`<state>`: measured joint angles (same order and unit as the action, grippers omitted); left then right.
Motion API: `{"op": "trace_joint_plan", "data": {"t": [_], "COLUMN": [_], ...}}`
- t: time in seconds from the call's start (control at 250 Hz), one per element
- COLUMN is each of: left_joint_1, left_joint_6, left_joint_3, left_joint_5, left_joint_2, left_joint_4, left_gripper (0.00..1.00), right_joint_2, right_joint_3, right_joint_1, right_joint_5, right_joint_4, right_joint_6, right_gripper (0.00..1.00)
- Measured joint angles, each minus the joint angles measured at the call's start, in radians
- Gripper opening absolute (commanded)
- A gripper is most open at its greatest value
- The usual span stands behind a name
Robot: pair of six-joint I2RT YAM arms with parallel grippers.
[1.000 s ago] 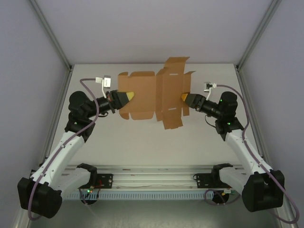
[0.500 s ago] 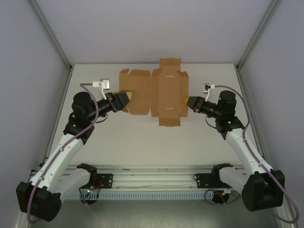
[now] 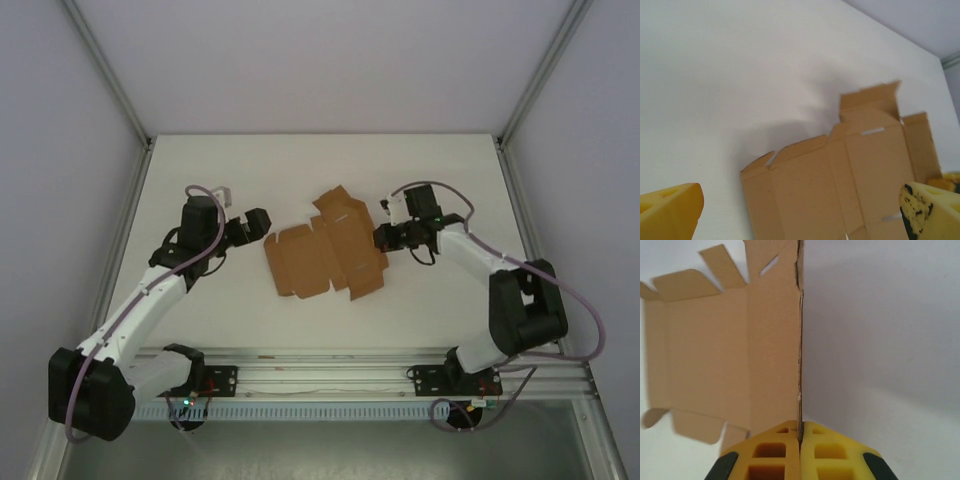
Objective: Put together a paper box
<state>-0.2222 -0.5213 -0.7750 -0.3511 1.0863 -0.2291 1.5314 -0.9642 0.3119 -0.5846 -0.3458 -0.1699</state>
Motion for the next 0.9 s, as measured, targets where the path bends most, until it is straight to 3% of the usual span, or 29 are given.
{"op": "trace_joint_plan", "data": {"t": [0.236, 0.416, 0.588, 0.903], "left_joint_1": [-0.008, -0.043, -0.098, -0.127], "left_joint_6": [-0.002, 0.000, 0.010, 0.034], "left_joint_3": [-0.055, -0.188, -0.294, -0.407], "left_joint_5": [-0.167, -0.249, -0.302, -0.342], "left_joint_2": [0.136, 0.277, 0.397, 0.566], "left_joint_4": [0.052, 0.063, 0.066, 0.038], "left_gripper": [1.00, 0.98, 0.79, 0.70], "right_joint_2": [0.037, 0.037, 0.037, -0.031], "right_joint_3": [-0.032, 0.046, 0.143, 0.195], "right_joint_1": [0.149, 0.222, 0.305, 0.349], "right_joint_5": [0.222, 0.410, 0.543, 0.661], "right_joint_4": [0.000, 0.190, 0.388, 0.573], "right_joint_6": [-0.509, -0.746, -0.867, -0.920], "right_gripper": [0.00, 0.00, 0.00, 0.00]}}
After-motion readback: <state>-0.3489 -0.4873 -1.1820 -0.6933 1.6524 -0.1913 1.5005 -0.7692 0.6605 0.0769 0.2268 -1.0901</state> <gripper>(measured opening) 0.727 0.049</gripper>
